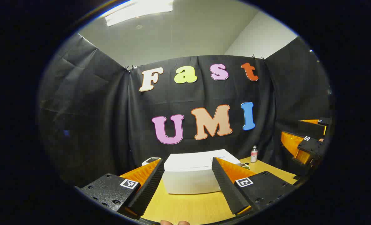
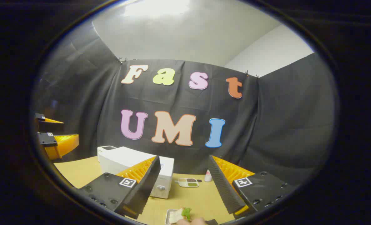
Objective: Open the microwave oven with the left hand, put the food in, and close the microwave oven.
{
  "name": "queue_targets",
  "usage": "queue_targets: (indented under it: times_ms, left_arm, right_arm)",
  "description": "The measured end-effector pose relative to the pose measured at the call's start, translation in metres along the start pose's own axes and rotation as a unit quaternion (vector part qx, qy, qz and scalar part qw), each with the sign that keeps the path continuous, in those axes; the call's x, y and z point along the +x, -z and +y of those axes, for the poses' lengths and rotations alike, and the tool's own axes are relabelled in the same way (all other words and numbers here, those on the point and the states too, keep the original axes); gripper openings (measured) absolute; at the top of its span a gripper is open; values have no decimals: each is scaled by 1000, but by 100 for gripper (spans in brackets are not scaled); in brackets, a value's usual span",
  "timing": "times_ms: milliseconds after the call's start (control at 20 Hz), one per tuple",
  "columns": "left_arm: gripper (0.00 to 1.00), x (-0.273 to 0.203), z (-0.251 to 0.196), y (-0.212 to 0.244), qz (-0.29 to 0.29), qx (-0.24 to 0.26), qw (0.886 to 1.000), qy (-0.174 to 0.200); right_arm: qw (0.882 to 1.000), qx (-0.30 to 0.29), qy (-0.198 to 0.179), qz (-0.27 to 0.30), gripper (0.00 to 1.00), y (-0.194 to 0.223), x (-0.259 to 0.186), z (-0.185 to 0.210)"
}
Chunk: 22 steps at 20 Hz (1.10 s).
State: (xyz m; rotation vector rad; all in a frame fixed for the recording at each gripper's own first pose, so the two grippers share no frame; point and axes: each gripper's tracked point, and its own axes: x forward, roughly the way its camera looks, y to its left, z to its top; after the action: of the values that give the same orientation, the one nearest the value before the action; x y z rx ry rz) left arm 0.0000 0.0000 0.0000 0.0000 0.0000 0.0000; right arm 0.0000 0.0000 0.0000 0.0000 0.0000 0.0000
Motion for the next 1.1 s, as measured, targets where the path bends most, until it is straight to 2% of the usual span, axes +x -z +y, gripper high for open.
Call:
queue_targets:
  times_ms: [150,200,250,350,500,550,600,900,1000,1100]
  left_arm:
    - [100,1,-4,9,13,0,1000,-2]
    - [97,0,-5,10,15,-3,1000,-2]
    - [100,-2,-7,11,17,-6,1000,-2]
    - [97,-4,-8,10,16,-3,1000,-2]
    - [97,-6,-13,10,17,7,1000,4]
    - [100,-5,-15,10,17,8,1000,7]
    - [97,-4,-16,9,16,8,1000,8]
    - [97,-3,-19,10,17,7,1000,8]
    - [100,-4,-21,13,22,6,1000,10]
    - [97,-3,-23,14,24,8,1000,13]
  right_arm:
    - [1000,-9,-4,-2,97,2,0,-5]
    - [1000,-12,-5,-2,96,4,1,-3]
    - [1000,-13,-7,-1,96,4,1,-2]
    - [1000,-13,-8,0,97,5,-2,-4]
    - [1000,-17,-7,-3,97,4,-6,-5]
    - [1000,-22,-6,-6,97,2,-7,-6]
    - [1000,-26,-6,-7,96,1,-7,-5]
    - [999,-31,-10,-16,98,-2,-6,-7]
    - [999,-28,-10,-15,97,-1,-4,-8]
    - [1000,-26,-8,-14,97,0,-2,-10]
